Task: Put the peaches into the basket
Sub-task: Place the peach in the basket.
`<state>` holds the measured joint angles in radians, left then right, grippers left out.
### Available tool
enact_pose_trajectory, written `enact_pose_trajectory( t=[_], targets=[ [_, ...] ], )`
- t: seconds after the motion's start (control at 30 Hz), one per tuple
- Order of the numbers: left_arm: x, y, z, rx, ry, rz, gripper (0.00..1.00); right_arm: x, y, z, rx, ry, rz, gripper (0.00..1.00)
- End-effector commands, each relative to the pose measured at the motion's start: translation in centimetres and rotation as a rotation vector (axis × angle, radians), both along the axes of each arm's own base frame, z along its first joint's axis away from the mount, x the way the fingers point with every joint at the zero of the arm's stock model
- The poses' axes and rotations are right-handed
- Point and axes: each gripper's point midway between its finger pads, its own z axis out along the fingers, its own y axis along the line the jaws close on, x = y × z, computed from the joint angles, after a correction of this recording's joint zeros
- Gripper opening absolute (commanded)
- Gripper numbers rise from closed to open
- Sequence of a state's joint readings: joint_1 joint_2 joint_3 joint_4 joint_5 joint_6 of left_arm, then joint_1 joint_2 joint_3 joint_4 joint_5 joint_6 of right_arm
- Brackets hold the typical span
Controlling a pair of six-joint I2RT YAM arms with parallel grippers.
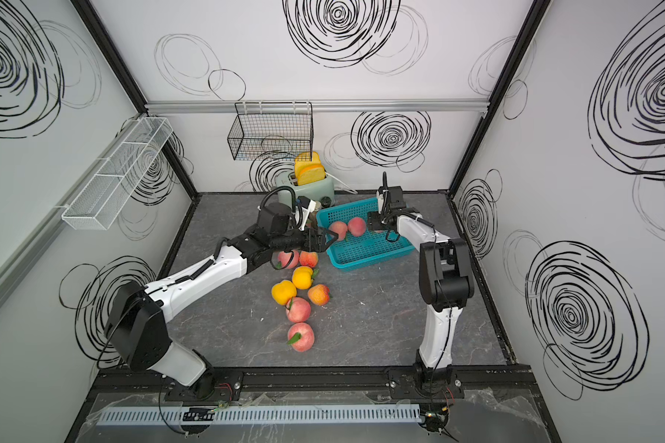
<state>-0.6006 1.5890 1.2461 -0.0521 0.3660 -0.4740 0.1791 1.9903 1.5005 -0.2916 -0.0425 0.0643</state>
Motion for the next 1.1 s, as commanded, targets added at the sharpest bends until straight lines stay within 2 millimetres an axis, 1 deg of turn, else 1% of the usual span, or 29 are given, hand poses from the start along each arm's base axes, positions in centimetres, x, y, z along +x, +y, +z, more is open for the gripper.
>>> enact_pose_trajectory(
  t=[0.0,0.2,0.5,0.7,0.93,1.07],
  targets=[
    [0.8,-0.7,0.7,-0.034,-0.025,-0.024,0.98,2.0,-0.4,0.6,-0.045,-0.045,0.007,0.67],
    [1.5,-0.9,0.7,-0.043,-0.023,-0.019,0.98,2.7,-0.4,-0.9,-0.044,-0.034,0.011,0.67],
    [2.0,-1.2,0.4,-0.037,-0.019,-0.019,0.98,3.3,-0.5,-1.7,-0.026,-0.025,0.017,0.67],
    [2.1,-1.0,0.3,-0.029,-0.016,-0.016,0.98,3.5,-0.4,-2.4,-0.018,-0.008,0.022,0.67],
    [2.1,-0.5,-0.2,-0.021,-0.006,-0.01,0.98,3.6,0.1,-3.1,-0.007,0.008,0.031,0.67],
    [2.1,-0.2,-0.5,-0.02,0.001,-0.005,0.98,3.5,0.7,-3.4,-0.014,0.016,0.043,0.67]
  ],
)
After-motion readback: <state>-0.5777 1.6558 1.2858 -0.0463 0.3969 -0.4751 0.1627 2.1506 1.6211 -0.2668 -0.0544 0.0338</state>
